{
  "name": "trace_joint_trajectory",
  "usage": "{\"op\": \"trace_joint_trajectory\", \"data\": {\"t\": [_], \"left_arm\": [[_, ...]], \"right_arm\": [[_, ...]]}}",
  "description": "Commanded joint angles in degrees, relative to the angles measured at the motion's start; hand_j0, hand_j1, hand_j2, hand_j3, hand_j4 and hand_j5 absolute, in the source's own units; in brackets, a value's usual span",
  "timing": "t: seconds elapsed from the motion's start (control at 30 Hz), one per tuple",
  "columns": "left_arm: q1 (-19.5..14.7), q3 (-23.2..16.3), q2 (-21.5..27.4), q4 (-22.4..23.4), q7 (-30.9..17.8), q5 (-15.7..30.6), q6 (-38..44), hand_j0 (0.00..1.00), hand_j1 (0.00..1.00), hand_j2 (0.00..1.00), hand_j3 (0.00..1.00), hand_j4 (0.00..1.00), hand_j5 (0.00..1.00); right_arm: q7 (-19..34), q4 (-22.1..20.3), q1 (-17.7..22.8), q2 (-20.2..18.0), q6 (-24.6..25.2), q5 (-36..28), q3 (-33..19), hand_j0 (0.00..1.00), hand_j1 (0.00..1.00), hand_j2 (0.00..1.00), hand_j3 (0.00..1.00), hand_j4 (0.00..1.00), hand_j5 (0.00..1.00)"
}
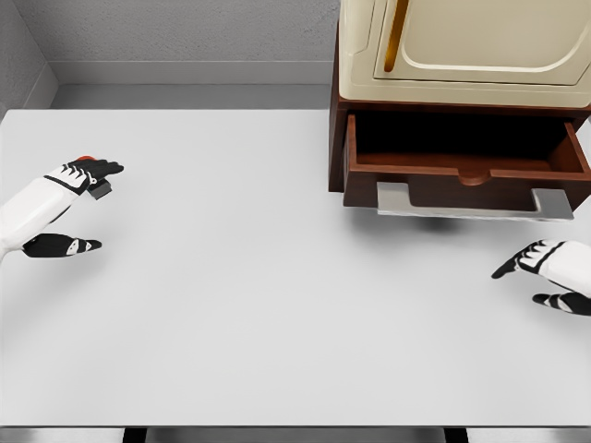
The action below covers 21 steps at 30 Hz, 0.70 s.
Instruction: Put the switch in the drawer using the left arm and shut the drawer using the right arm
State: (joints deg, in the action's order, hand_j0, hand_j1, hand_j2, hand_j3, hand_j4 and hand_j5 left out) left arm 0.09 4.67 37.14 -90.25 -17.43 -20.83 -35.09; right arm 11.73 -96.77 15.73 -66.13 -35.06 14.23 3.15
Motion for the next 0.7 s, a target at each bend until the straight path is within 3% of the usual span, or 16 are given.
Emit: {"op": "trace_joint_trajectory", "data": {"t": [0.0,0.2,0.37,0.43,0.5,0.53,0.67], "left_arm": [[0.0,0.08,0.03,-0.01,0.03,0.44,0.09,1.0,1.0,1.0,1.0,1.0,1.0],[-0.09,0.08,-1.11,0.6,0.2,1.31,0.09,1.0,1.0,1.0,1.0,1.0,1.0],[-1.58,-0.27,-1.11,0.78,0.56,12.83,0.09,1.0,1.0,1.0,1.0,1.0,1.0],[-4.39,-1.06,-1.29,1.74,0.21,13.36,0.09,1.0,1.0,1.0,1.0,1.0,1.0],[-10.19,-4.92,-1.29,5.43,0.03,13.45,0.09,1.0,1.0,1.0,1.0,1.0,1.0],[-11.95,-6.42,-1.29,6.05,-0.58,13.97,1.86,1.0,1.0,1.0,1.0,1.0,1.0],[-17.14,-11.08,-2.42,9.21,-5.33,16.08,16.1,1.0,1.0,1.0,1.0,1.0,1.0]], "right_arm": [[0.31,-0.7,-0.09,-0.06,0.06,0.01,-0.16,0.72,0.72,0.72,0.72,0.72,0.72],[5.05,-2.2,-0.44,2.32,0.06,-0.08,-0.34,0.73,0.73,0.73,0.73,0.73,0.73],[5.23,-2.46,-0.18,2.32,0.06,-0.08,-1.66,0.74,0.74,0.74,0.74,0.74,0.74],[5.23,-2.46,-0.44,2.41,0.06,-0.26,-1.83,0.75,0.75,0.75,0.75,0.75,0.75],[5.23,-2.46,-0.53,2.75,0.06,-0.52,-1.83,0.75,0.75,0.75,0.75,0.75,0.75],[5.23,-2.55,-0.62,4.68,0.06,-0.52,-1.74,0.78,0.78,0.78,0.78,0.78,0.78],[5.05,-3.51,-0.62,7.15,0.06,-0.87,-1.74,0.78,0.78,0.78,0.78,0.78,0.78]]}}
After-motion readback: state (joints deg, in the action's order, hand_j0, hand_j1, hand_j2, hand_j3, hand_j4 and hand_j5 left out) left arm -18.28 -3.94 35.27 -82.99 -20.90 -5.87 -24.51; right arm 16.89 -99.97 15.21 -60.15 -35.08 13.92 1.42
